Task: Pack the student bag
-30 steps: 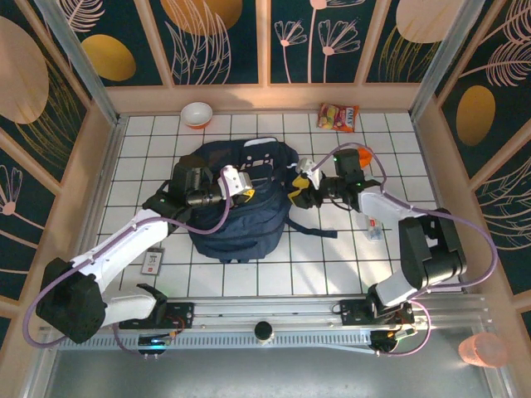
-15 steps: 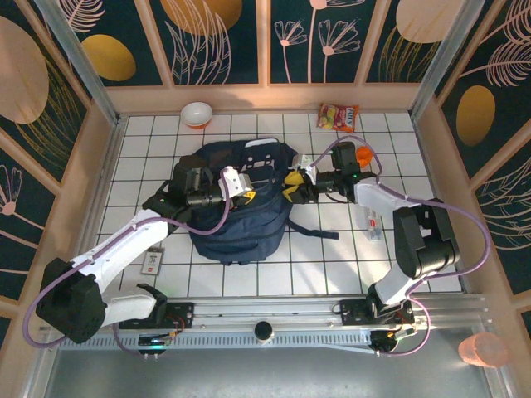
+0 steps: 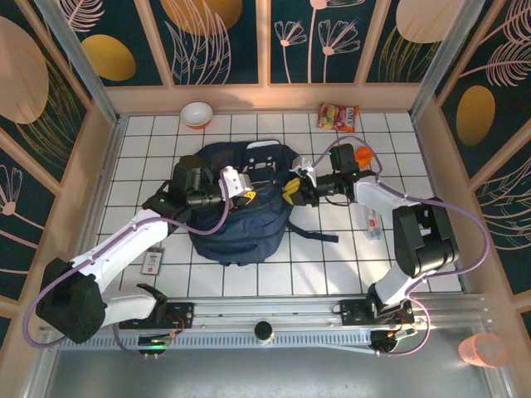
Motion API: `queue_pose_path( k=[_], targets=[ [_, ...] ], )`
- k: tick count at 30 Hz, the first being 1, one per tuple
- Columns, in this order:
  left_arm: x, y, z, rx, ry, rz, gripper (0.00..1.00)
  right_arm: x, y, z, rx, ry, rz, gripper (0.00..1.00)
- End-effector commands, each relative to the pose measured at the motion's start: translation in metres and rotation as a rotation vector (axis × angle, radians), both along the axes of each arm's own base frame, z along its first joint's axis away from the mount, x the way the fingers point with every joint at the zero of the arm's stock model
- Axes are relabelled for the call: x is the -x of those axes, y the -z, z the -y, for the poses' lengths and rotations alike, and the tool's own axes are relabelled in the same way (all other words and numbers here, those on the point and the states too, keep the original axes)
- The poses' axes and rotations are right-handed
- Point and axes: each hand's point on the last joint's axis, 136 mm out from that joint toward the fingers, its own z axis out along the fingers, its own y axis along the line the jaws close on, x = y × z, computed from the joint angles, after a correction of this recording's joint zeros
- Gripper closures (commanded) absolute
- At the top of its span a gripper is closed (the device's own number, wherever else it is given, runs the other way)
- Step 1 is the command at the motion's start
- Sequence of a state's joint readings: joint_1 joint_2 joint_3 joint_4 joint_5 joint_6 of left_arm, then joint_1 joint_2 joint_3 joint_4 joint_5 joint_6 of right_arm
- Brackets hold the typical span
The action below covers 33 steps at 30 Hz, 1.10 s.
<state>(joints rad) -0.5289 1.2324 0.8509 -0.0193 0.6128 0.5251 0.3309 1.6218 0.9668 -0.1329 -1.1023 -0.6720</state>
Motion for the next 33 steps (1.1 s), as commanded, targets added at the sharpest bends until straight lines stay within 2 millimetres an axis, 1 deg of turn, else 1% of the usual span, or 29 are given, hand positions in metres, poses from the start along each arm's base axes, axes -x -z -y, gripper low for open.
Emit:
queue_pose_path(
  k=[1,6,8,11,12,14,17,21,25,27,33],
  targets=[
    [-0.002,-0.05,0.01,0.117,0.045,0.148,1.0,0.012,-0.009,-0.002,-0.033,-0.017,-0.044,0.77],
    [-0.001,-0.053,0.01,0.125,0.047,0.153,1.0,0.005,-0.004,-0.004,-0.034,0.014,-0.078,0.81],
    [-0.001,-0.052,0.01,0.124,0.048,0.152,1.0,0.001,-0.003,-0.004,-0.034,0.032,-0.077,0.87],
    [-0.002,-0.052,0.009,0.122,0.036,0.154,1.0,-0.004,-0.007,-0.004,-0.035,0.067,-0.072,0.98],
    [-0.005,-0.051,0.008,0.118,0.02,0.154,1.0,-0.006,-0.008,-0.003,-0.034,0.084,-0.071,1.0],
    [-0.01,-0.049,0.006,0.106,-0.01,0.156,1.0,-0.008,-0.011,-0.002,-0.035,0.106,-0.067,1.0],
    [-0.028,-0.044,-0.003,0.081,-0.123,0.154,1.0,-0.007,-0.02,0.0,-0.035,0.134,-0.071,1.0],
    [-0.045,-0.035,-0.013,0.037,-0.236,0.148,1.0,0.002,-0.035,-0.001,-0.035,0.152,-0.076,1.0],
    [-0.058,-0.028,-0.019,0.006,-0.317,0.145,1.0,0.019,-0.042,-0.009,-0.011,0.155,-0.105,1.0],
    [-0.061,-0.025,-0.017,0.005,-0.337,0.133,1.0,0.028,-0.044,-0.016,0.002,0.151,-0.128,1.0],
    [-0.073,-0.018,-0.008,0.005,-0.401,0.104,1.0,0.049,-0.047,-0.033,0.029,0.185,-0.282,1.0]
  ],
)
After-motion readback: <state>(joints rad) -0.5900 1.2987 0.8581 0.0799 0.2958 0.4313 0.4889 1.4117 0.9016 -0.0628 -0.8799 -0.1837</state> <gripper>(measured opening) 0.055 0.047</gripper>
